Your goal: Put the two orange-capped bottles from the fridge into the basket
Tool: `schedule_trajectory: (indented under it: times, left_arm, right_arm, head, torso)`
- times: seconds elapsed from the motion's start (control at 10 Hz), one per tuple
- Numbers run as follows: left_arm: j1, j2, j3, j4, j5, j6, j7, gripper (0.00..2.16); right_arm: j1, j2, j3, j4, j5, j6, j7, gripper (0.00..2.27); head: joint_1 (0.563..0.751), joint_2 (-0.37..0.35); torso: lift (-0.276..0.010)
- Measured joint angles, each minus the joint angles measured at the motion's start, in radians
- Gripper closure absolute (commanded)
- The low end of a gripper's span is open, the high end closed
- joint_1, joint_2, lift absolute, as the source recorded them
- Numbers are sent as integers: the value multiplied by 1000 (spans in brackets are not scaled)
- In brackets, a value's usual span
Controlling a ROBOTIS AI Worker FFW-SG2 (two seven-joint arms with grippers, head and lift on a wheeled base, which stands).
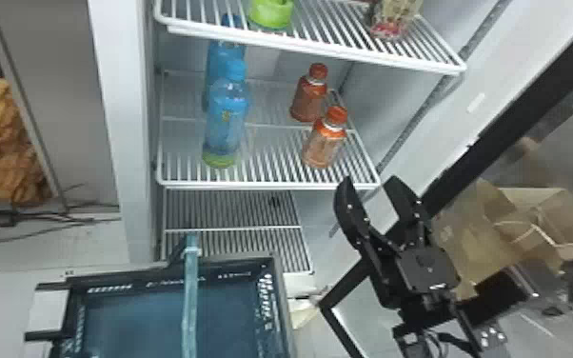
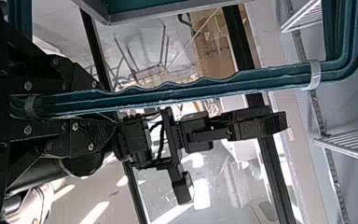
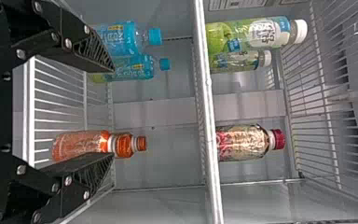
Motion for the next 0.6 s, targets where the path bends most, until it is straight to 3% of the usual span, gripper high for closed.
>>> schedule_trajectory:
  times: [0.2, 0.6]
  left_arm:
    - [2, 0, 1, 0, 0, 0, 0, 1200]
    - [9, -3, 4, 0, 0, -2, -2, 1200]
  right_arm:
    - [-22, 5, -12, 33, 15, 14, -1, 85]
    - [-157, 3, -39, 232, 68, -54, 1, 87]
  head:
    - [695, -350]
    - [695, -350]
  torso:
    - [-235]
    - [-235]
